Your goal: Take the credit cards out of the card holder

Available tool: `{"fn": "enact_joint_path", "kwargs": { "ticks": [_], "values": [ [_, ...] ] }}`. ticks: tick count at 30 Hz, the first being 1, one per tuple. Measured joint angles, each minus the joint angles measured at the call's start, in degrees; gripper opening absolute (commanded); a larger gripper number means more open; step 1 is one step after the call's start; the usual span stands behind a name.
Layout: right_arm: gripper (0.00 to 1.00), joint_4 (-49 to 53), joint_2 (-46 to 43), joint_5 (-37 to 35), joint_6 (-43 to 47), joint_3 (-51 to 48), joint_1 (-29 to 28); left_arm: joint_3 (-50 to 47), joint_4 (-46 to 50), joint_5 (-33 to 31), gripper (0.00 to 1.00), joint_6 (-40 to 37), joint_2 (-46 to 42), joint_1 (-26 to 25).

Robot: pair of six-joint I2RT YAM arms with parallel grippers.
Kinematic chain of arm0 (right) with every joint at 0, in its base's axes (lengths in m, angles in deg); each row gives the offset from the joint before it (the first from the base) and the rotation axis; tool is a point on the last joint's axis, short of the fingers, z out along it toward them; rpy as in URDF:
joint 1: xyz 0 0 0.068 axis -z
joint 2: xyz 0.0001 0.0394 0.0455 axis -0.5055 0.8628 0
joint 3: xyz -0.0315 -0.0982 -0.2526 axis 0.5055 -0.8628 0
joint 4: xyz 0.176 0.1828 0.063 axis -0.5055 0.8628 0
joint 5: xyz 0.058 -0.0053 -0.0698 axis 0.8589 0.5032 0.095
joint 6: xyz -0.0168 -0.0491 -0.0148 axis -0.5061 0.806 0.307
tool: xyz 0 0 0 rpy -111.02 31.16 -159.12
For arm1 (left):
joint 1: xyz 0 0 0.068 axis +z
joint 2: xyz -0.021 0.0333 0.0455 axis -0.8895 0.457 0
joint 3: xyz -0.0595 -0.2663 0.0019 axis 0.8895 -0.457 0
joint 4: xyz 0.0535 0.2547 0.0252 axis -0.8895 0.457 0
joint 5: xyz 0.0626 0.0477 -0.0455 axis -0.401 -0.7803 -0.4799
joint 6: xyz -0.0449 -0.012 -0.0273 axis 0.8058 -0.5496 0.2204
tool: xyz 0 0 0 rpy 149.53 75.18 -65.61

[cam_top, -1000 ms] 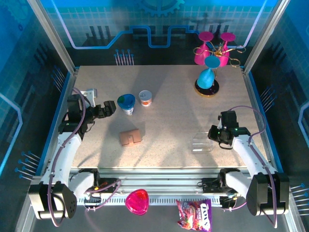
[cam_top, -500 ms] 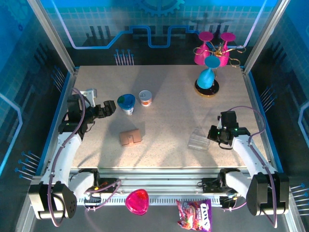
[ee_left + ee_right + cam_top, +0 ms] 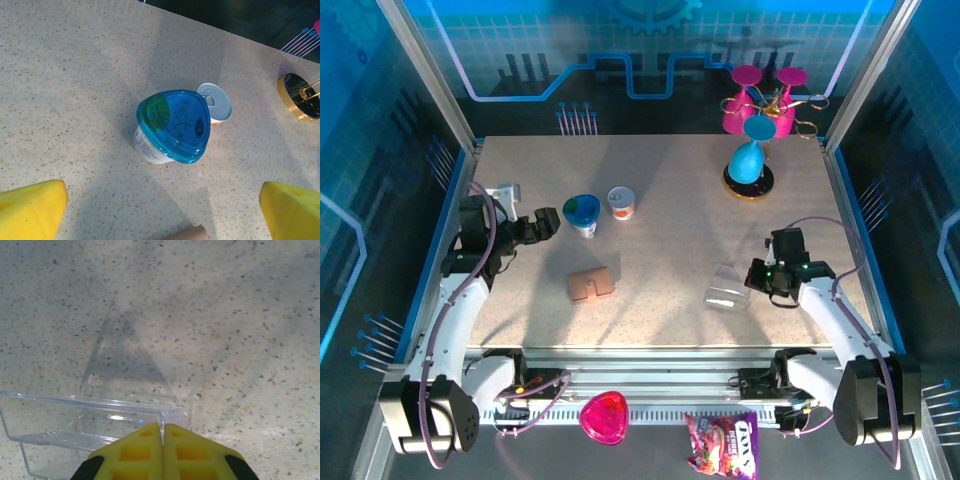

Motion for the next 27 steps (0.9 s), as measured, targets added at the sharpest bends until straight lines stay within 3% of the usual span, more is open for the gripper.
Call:
{"fn": "enact_joint_path", "kwargs": {
  "ticks": [16, 27],
  "values": [
    [0.0, -5.3, 23.6, -2.6, -3.6, 23.4, -15.4, -0.7, -0.5, 0.0, 0.99, 1.4, 0.0, 0.3],
    [0.0, -6.6, 42.2, -2.5, -3.6, 42.1, -19.4, -2.2, -1.7, 0.0, 0.99, 3.0, 0.0, 0.3]
  ]
}}
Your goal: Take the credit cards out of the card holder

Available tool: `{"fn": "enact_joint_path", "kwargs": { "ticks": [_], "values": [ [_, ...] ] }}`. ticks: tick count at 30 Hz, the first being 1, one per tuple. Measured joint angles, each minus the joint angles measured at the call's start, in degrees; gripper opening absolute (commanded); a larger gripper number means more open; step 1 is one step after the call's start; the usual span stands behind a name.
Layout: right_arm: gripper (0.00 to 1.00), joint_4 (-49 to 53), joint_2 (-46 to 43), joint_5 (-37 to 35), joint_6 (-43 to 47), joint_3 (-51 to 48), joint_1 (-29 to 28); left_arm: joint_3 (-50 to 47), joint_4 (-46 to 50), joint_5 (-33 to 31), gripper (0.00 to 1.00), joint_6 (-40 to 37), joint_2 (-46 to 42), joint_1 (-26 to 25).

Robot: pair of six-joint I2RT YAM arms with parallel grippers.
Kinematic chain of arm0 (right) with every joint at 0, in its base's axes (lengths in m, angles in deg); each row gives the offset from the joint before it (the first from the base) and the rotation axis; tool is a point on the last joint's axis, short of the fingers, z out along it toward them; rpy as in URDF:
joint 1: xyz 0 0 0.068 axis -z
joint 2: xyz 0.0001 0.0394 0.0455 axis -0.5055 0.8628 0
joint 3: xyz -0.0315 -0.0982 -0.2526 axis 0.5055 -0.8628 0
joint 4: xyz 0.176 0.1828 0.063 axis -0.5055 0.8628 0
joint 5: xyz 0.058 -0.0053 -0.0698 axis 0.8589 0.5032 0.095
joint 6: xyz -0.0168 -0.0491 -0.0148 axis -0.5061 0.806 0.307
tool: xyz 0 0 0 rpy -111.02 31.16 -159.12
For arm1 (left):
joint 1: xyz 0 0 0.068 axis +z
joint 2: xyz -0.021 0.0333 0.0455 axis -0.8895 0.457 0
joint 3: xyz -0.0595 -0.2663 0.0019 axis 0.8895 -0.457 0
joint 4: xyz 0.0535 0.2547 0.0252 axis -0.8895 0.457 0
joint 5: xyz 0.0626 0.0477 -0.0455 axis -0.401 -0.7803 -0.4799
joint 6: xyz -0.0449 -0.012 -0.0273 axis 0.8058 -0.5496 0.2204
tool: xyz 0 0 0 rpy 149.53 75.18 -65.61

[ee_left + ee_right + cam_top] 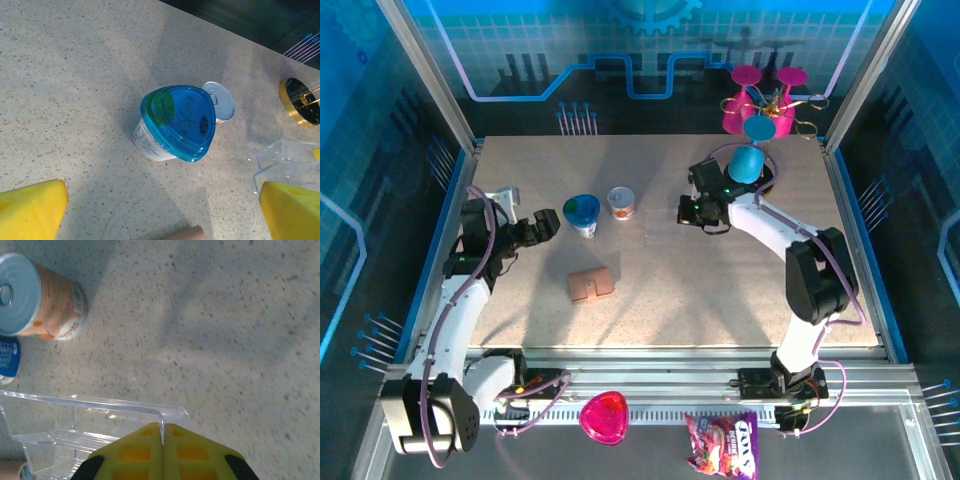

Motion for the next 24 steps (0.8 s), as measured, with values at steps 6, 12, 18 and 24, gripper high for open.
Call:
{"fn": "enact_joint_path", "kwargs": {
  "ticks": [6, 12, 18, 24],
  "values": [
    [0.0, 0.0, 5.2, 0.0, 0.0, 4.4, 0.0, 0.0, 0.0, 0.0, 0.99, 0.0, 0.0, 0.0],
    [0.0, 0.0, 8.6, 0.0, 0.2, 5.6, 0.0, 0.0, 0.0, 0.0, 0.99, 0.0, 0.0, 0.0],
    [0.0, -0.3, 9.6, 0.2, 0.2, 5.9, 0.0, 0.0, 0.0, 0.0, 0.99, 0.0, 0.0, 0.0],
    [0.13, -0.1, 9.6, 0.2, 0.2, 5.9, 0.0, 0.0, 0.0, 0.0, 0.99, 0.0, 0.0, 0.0]
  ]
}}
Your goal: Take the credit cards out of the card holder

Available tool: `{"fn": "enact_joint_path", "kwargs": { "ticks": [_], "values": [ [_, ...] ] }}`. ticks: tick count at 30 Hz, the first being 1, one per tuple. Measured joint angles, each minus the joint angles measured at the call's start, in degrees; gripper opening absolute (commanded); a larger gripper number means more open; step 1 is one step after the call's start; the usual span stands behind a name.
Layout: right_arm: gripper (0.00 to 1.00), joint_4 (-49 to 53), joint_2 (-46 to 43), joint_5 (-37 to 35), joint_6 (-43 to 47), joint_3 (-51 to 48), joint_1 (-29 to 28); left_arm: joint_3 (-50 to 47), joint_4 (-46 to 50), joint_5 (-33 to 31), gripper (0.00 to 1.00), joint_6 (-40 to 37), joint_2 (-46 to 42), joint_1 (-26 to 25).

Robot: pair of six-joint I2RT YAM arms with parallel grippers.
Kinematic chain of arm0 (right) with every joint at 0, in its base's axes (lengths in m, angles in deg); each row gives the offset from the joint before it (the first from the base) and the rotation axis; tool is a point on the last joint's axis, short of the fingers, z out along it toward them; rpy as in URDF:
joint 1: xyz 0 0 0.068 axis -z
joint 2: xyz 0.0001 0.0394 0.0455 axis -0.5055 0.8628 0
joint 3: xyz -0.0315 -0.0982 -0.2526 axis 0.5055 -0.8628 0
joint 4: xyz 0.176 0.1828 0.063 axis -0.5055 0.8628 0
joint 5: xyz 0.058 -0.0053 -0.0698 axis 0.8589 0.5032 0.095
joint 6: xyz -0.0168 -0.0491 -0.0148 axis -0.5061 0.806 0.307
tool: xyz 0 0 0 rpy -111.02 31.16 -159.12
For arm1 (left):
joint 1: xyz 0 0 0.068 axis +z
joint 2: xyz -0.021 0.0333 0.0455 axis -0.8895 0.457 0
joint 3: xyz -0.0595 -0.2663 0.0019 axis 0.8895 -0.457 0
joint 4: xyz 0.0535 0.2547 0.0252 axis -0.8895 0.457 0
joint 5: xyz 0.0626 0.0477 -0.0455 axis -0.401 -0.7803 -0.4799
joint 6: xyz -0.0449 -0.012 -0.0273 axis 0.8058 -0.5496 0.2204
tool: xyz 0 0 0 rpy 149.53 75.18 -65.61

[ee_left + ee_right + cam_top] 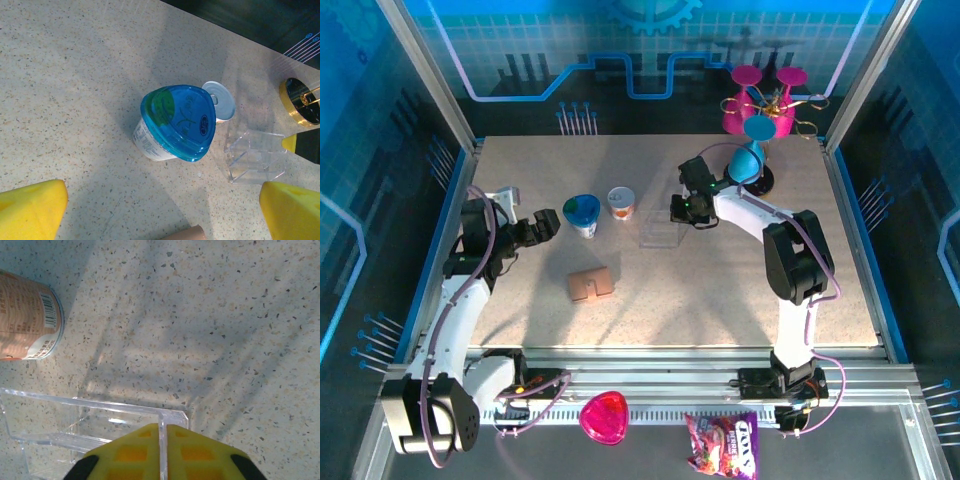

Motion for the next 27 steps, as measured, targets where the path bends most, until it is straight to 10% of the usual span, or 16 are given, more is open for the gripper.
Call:
{"fn": "enact_joint_path", "kwargs": {
  "ticks": [16, 27],
  "values": [
    [0.22, 1.9, -8.7, 2.1, -0.3, -0.1, -0.1, 0.9, 3.4, 4.3, 0.97, 3.7, 2.7, -0.8],
    [0.23, 0.3, -16.9, 5.5, -2.6, -8.8, -1.4, -2.2, 4.9, 5.1, 0.93, 11.9, 7.0, -13.2]
  ]
}}
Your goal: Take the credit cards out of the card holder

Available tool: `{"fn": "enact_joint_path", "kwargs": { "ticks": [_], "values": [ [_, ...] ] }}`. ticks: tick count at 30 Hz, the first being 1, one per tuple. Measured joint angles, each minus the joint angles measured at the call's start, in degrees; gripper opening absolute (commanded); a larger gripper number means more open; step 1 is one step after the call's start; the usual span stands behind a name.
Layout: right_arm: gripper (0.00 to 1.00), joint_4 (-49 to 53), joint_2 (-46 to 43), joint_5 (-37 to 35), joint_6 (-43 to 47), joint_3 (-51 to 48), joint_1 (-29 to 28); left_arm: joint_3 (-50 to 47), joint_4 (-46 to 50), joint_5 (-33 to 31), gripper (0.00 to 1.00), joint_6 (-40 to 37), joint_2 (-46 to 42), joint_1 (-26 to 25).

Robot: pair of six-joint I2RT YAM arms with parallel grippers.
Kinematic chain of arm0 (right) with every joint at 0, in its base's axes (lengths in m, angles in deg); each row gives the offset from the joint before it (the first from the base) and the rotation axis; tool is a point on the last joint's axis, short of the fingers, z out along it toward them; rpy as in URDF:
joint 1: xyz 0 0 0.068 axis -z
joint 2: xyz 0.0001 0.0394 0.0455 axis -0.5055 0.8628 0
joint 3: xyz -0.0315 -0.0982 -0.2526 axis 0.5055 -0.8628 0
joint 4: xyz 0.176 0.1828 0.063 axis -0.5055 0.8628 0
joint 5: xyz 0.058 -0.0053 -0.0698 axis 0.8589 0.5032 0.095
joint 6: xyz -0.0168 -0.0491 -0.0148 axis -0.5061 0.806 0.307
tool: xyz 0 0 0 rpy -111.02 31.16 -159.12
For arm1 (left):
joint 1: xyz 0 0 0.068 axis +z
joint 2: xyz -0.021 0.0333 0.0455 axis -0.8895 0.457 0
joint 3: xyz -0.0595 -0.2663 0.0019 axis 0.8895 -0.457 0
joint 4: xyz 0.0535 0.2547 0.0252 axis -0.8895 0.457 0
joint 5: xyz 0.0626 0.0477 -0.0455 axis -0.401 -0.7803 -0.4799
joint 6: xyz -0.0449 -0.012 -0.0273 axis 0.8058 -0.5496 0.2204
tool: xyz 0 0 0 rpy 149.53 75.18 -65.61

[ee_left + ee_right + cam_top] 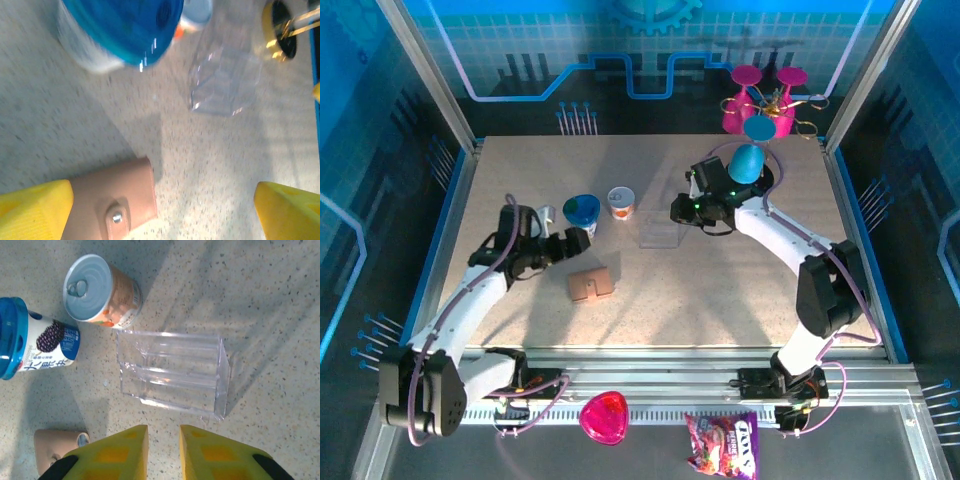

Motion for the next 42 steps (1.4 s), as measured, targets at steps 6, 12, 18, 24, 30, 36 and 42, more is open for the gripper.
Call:
{"fn": "enact_joint_path", "kwargs": {
  "ticks": [6, 12, 18, 24, 30, 36, 42],
  "values": [
    [0.24, -0.4, -2.4, 0.3, -0.4, -3.0, -0.1, -1.3, 0.1, -2.4, 0.88, 0.4, 4.9, -4.7],
    [0.25, -0.9, -4.7, 0.6, -0.7, -5.0, -0.1, -1.3, -1.2, -5.2, 0.87, -1.7, 8.7, -5.4],
    [0.26, -1.4, -5.0, 1.4, -1.3, -6.2, -0.1, -0.9, -2.4, -5.6, 0.88, -3.5, 15.1, -5.7],
    [0.27, -1.4, -6.5, 1.4, -1.3, -7.2, -0.1, 0.0, -2.8, -6.0, 0.89, -4.6, 18.9, -5.9],
    [0.27, -1.5, -7.5, 1.4, -1.5, -8.4, -0.1, 0.1, -2.5, -6.5, 0.9, -4.7, 18.6, -8.1],
    [0.27, -1.6, -7.6, 1.4, -1.5, -9.2, -0.1, -0.5, 0.2, -6.5, 0.91, -3.7, 16.5, -10.7],
    [0.27, -1.6, -8.0, 1.4, -1.5, -9.6, -0.1, -1.5, 3.2, -6.6, 0.91, -0.9, 14.3, -14.6]
  ]
}}
